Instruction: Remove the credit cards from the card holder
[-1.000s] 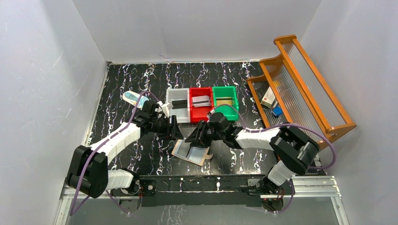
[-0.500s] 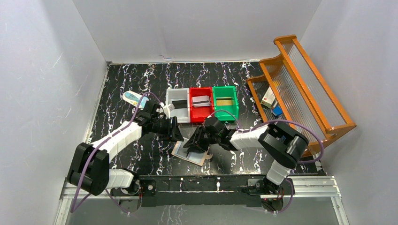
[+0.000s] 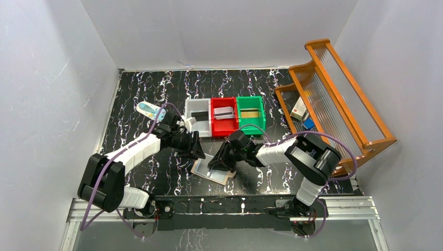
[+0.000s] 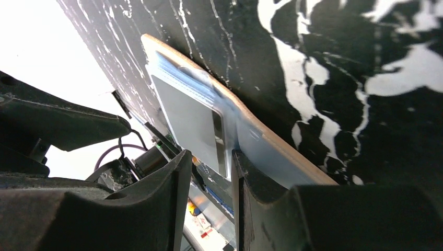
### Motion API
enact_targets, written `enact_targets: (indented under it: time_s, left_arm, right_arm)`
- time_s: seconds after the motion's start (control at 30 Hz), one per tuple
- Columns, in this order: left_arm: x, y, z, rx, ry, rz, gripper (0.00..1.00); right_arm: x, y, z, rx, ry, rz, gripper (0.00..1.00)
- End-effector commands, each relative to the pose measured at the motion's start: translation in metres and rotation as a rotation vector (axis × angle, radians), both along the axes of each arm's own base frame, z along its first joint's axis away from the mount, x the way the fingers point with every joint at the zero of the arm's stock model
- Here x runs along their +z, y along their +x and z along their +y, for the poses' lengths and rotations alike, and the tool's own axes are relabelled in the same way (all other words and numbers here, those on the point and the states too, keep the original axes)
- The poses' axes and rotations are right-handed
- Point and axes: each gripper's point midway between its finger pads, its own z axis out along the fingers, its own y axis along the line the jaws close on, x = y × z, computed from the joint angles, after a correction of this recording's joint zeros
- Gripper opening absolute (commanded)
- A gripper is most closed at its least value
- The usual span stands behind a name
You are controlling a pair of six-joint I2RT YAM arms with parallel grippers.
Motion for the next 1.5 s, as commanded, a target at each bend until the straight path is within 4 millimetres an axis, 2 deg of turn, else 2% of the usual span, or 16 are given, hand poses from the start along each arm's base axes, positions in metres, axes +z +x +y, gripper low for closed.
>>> enact_targets:
  time_s: [0.0, 0.23, 0.47, 0.57, 0.7, 0.83, 0.9, 1.03, 1.17, 1.2, 1.47]
  left_arm:
    - [0.009, -0.005, -0.011, -0.056, -0.031, 0.008, 0.46]
    - [-0.008, -0.013, -0.02, -0.107, 0.016, 0.05, 0.35]
    - [-0.042, -0.026, -0.004, -0.086, 0.141, 0.135, 0.26]
    - [-0.05, -0.033, 0.001, -0.089, 0.165, 0.157, 0.25]
    - [-0.051, -0.037, 0.001, -0.098, 0.159, 0.171, 0.24]
    - [-0.052, -0.039, -0.001, -0.109, 0.16, 0.176, 0.22]
    - [-0.052, -0.041, -0.001, -0.113, 0.16, 0.18, 0.2]
    - [-0.054, -0.039, 0.002, -0.105, 0.179, 0.169, 0.2]
    - [-0.056, -0.037, 0.006, -0.095, 0.216, 0.162, 0.19]
    - [-0.057, -0.036, 0.007, -0.094, 0.224, 0.162, 0.19]
    - [-0.057, -0.032, 0.012, -0.083, 0.259, 0.144, 0.19]
  right_arm:
    - [-0.011, 0.001, -0.018, -0.032, -0.098, -0.01, 0.43]
    - [-0.014, 0.001, -0.016, -0.029, -0.067, -0.005, 0.42]
    - [-0.017, 0.006, -0.016, -0.032, -0.048, -0.001, 0.29]
    - [-0.015, 0.009, -0.015, -0.037, -0.03, -0.007, 0.29]
    - [-0.008, 0.009, -0.008, -0.014, 0.02, -0.014, 0.32]
    - [-0.014, 0.009, -0.004, 0.003, 0.024, -0.007, 0.32]
    - [-0.014, 0.01, -0.004, 0.011, 0.014, -0.014, 0.29]
    - [-0.013, 0.012, -0.008, 0.007, -0.01, -0.035, 0.15]
    - [-0.018, 0.012, -0.014, 0.005, -0.036, -0.039, 0.06]
    - [-0.009, 0.013, -0.012, 0.007, -0.018, -0.055, 0.04]
    - [-0.01, 0.015, -0.026, -0.013, -0.068, -0.076, 0.03]
